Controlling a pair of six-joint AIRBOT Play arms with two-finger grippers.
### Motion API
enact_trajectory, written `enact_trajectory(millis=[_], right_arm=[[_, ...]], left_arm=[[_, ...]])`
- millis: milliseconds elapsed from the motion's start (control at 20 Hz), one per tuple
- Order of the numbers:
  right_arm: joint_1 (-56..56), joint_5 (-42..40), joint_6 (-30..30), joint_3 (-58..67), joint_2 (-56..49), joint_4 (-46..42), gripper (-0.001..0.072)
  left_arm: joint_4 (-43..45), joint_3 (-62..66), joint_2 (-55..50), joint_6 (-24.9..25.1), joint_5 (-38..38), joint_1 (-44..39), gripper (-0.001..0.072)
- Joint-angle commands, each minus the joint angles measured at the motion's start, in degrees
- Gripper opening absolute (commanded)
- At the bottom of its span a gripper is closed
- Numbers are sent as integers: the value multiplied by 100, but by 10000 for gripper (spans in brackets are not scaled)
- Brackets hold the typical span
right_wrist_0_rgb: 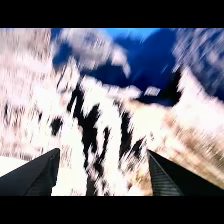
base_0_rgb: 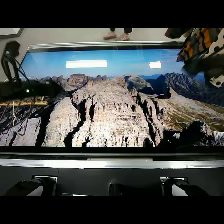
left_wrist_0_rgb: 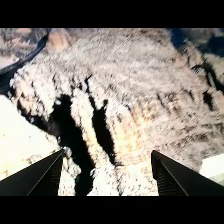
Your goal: Fold the clothes and pants, and hang the long-sleeved shirts on hangers.
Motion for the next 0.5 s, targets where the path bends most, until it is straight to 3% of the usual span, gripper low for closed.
enact_trajectory(millis=[0, 100, 200, 250, 450], right_arm=[[662, 205, -92, -1318, 214, -155, 589], [848, 120, -94, -1797, 240, -153, 466], [883, 55, -96, -2011, 240, -149, 182], [881, 46, -103, -2017, 240, -166, 30], [881, -13, -120, -2017, 247, -258, 32]], left_arm=[[527, -535, 111, -122, -297, 31, 606], [470, -723, 120, -203, -293, 87, 574], [470, -745, 127, -223, -317, 168, 93], [470, -745, 131, -214, -306, 221, 21], [474, -745, 131, -208, -334, 468, 23]])
